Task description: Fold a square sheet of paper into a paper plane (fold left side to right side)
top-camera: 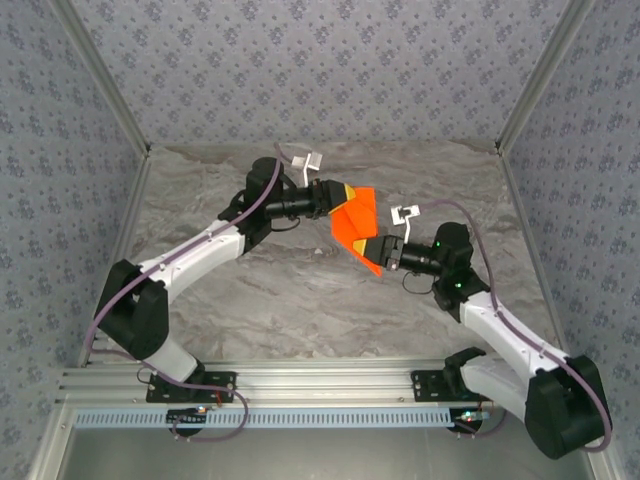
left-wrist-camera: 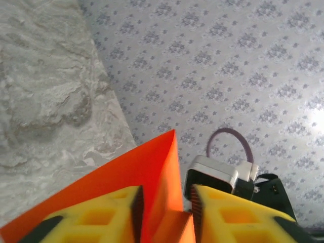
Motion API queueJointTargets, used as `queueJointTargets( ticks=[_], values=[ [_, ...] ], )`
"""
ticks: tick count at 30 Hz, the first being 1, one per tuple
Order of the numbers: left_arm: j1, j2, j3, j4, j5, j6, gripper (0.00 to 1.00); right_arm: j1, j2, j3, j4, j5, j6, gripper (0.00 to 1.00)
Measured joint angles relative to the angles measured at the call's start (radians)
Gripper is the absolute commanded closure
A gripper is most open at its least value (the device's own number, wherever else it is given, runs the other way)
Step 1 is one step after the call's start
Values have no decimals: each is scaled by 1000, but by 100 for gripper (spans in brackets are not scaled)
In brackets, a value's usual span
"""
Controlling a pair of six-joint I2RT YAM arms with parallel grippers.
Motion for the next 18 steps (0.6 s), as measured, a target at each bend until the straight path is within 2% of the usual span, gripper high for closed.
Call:
queueJointTargets(
  ticks=[4, 9, 12, 18],
  values=[
    [41, -77, -40, -121, -40, 95, 42, 2, -71, 55, -250, 62, -148, 91],
    [84, -251, -98, -319, -166, 249, 39, 40, -85, 158, -577, 205, -349, 94],
    [82, -365, -116, -433, -254, 338, 38, 116, -78, 225, -755, 347, -453, 96],
    [82, -569, -201, -589, -423, 452, 35, 354, 43, 409, -1030, 733, -583, 97]
  ],
)
